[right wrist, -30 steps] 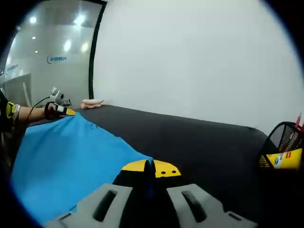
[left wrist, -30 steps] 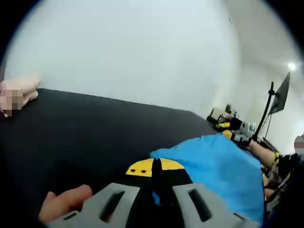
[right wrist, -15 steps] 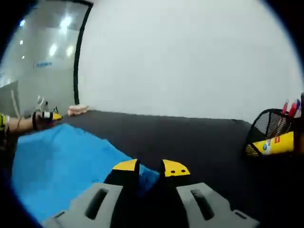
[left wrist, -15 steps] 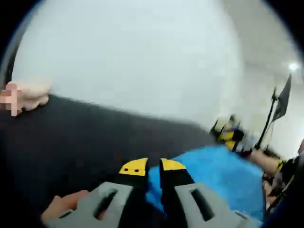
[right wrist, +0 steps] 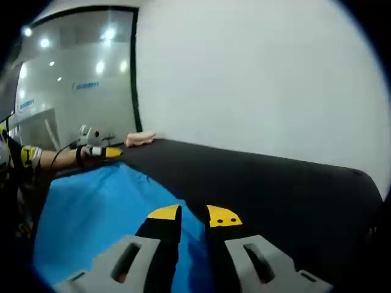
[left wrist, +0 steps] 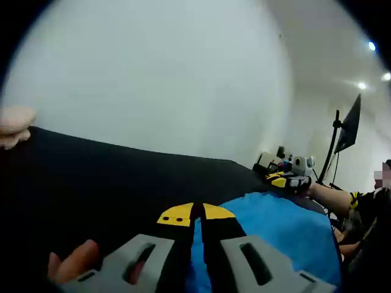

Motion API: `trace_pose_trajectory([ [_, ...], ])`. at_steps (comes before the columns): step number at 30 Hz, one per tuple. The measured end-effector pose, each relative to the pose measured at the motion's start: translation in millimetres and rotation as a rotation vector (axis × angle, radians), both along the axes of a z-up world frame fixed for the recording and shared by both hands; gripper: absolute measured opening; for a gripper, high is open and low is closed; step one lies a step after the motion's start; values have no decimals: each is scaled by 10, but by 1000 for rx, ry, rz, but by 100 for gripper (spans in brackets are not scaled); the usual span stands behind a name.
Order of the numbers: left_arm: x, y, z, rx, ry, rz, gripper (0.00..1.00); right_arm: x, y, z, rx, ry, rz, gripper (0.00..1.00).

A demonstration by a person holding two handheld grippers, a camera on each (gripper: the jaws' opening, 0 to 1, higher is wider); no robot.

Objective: Spread out the cloth and fold it

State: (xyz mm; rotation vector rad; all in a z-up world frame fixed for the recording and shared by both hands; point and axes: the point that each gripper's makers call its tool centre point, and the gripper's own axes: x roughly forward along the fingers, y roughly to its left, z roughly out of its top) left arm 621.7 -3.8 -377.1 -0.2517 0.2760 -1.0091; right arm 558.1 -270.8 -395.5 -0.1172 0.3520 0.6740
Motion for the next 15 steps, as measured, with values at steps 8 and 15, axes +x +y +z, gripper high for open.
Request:
trace_pose_trajectory([
  [8,-81,-554,-538,368,-63,-243,16,219,199,-368,-155,55,72,14],
  [15,-66,-591,-395,395,-98,-273,3,265,137,-135,-135,-53,54,3],
])
